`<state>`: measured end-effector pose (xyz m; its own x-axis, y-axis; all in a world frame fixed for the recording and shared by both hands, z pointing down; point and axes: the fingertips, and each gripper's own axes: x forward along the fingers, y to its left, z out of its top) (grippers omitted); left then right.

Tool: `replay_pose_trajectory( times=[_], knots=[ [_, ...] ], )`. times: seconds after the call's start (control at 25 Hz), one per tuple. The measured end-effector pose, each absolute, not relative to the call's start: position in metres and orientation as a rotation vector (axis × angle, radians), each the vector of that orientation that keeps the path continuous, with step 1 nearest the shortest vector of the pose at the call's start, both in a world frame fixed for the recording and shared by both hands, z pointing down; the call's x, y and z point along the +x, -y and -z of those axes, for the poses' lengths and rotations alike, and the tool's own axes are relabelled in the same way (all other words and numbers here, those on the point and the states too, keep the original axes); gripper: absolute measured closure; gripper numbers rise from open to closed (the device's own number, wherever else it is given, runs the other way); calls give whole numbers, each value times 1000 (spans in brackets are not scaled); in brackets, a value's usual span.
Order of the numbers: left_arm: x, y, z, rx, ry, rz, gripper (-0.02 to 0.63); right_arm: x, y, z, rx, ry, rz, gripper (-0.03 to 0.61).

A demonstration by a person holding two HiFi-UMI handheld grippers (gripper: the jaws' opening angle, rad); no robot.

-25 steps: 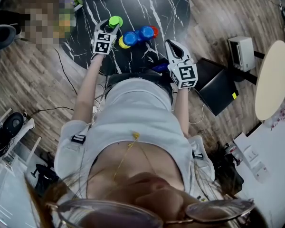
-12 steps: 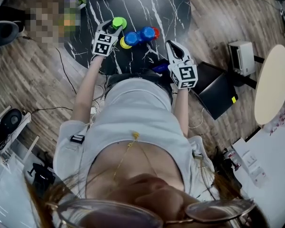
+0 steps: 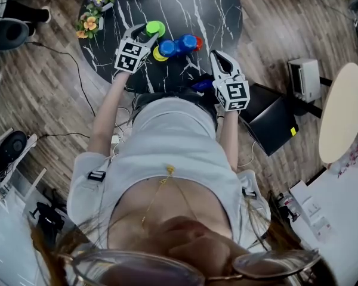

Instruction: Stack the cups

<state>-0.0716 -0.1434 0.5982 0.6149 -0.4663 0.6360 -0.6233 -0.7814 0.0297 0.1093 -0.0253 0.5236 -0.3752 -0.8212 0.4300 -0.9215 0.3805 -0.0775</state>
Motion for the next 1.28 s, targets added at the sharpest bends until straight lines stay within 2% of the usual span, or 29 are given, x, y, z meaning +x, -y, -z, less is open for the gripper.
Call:
replay_pose_trajectory(
  times=[0.88,1.28],
  knots=[
    [-30,114,-506,2748,714,-857,393,114,27,-507,1508,2360,-360,558],
    [-13,93,-495,2760,592,-902,393,117,24,-506,1501,2366,-352,558]
  ],
)
